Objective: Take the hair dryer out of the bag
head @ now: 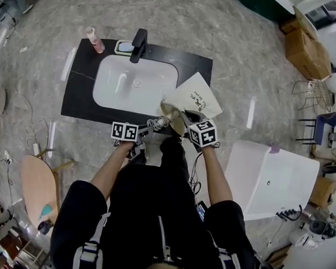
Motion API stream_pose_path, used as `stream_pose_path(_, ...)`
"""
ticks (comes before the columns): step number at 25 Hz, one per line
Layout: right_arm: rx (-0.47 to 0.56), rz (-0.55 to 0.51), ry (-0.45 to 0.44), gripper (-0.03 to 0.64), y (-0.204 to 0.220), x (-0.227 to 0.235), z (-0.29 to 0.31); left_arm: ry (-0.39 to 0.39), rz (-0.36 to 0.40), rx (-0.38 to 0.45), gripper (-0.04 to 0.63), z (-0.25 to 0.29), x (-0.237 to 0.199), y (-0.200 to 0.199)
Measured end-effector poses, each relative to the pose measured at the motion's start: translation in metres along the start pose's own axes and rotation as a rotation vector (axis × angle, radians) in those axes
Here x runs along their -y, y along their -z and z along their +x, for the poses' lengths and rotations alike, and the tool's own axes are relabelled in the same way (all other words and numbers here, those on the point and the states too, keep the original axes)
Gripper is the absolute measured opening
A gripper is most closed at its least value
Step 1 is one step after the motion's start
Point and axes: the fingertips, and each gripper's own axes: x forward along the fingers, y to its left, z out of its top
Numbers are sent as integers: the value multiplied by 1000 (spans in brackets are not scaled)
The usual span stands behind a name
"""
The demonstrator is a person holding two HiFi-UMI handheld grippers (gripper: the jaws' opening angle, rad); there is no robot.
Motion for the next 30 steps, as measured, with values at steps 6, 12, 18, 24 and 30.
stream_pose_path(6, -3, 3, -4, 41, 2, -1, 1, -35, -8, -5, 96, -3, -11, 5)
stream_pose_path(12, -5, 5, -8, 41, 4, -2, 4, -70, 72, -11, 115, -3, -12, 3)
stream_pose_path(18, -7, 12, -16, 41, 6, -3, 2, -109, 149, 47, 206, -18, -17, -12)
stream_pose_path(24, -3, 12, -14, 41, 5, 1, 0, -141, 334, 61, 283, -28, -7, -35)
stream_pose_path(30, -1, 11, -9, 41, 5, 2, -1, -157, 552, 23, 321, -33, 16, -50)
